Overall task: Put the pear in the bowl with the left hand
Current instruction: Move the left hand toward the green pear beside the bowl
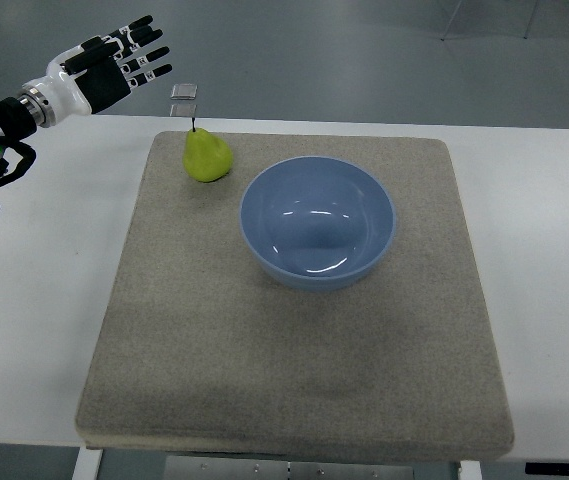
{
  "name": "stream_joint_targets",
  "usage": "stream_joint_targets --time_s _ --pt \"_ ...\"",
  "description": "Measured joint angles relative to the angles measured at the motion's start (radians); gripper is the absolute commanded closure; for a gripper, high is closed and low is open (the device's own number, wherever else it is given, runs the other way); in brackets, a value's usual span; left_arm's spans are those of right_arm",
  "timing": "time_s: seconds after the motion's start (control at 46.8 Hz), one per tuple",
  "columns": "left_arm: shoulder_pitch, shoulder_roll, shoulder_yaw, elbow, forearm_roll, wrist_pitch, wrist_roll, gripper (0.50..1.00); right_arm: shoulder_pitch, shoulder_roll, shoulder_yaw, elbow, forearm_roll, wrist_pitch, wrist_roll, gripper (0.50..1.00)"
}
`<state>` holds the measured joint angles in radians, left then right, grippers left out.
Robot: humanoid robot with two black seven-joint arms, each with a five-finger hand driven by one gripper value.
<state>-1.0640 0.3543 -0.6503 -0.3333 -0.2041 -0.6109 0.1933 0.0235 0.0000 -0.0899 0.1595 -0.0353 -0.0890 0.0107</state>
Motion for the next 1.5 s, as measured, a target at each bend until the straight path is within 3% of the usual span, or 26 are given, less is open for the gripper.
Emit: stream_joint_targets --time_s 0.918,1.175,1.495 --pt "-0.045 0.011 0.015 0.000 0.028 0.000 0.000 0.506 0.000 0.000 0.000 0.000 0.000 0.000 0.000 0.576" --pt "-0.078 0.020 0.015 -0.003 0.289 0.000 -0.017 0.506 -0.001 0.000 0.000 0.000 0.000 0.000 0.000 0.576" --pt "-0.115 0.054 0.016 -0.102 0.720 0.000 -0.083 0.506 0.000 0.000 0.000 0.000 0.000 0.000 0.000 0.576"
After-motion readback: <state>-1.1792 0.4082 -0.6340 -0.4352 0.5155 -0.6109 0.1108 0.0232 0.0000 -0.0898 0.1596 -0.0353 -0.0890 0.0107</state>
